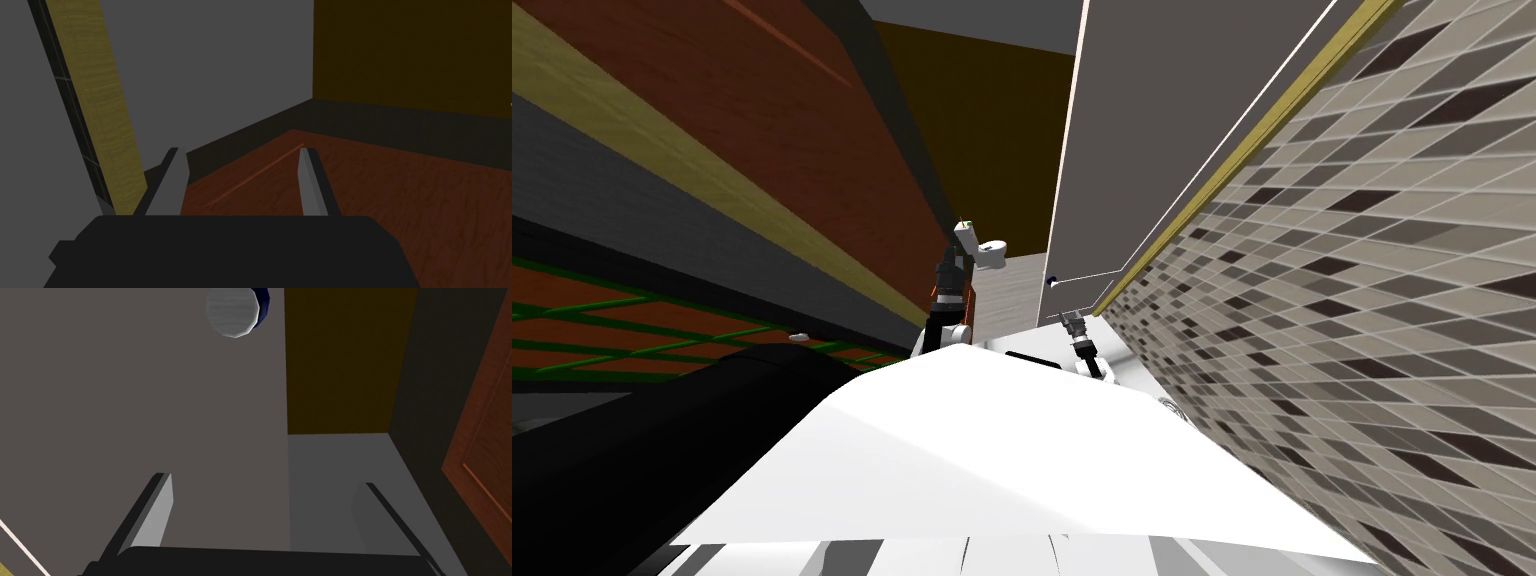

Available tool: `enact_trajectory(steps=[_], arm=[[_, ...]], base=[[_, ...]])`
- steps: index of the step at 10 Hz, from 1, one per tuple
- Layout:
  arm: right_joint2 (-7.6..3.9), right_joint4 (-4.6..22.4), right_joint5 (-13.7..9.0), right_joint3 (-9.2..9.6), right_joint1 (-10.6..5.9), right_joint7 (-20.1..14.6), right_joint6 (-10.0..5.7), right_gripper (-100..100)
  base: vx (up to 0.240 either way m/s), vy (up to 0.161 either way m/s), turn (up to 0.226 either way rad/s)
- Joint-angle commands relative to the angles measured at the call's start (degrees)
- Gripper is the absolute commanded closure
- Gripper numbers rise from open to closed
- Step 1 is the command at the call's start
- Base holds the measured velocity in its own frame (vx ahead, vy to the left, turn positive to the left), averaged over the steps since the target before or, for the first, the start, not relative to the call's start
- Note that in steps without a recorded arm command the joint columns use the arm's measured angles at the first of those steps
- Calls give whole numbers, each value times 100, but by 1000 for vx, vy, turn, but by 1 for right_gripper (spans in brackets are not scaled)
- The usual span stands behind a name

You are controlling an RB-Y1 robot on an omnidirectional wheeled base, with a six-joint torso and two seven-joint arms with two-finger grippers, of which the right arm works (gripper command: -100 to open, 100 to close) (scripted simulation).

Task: Push the door open

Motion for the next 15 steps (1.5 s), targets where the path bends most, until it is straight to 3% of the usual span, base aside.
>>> enact_trajectory(steps=[1,6,10,15], arm=[[22,247,106,9,-97,193,-73,-100],[96,969,357,8,-368,682,-321,-100],[152,1342,487,7,-508,935,-449,-100],[145,1302,452,-31,-478,965,-419,-100]], base=[[127,-62,12],[119,-53,11],[82,-39,7],[131,45,19]])
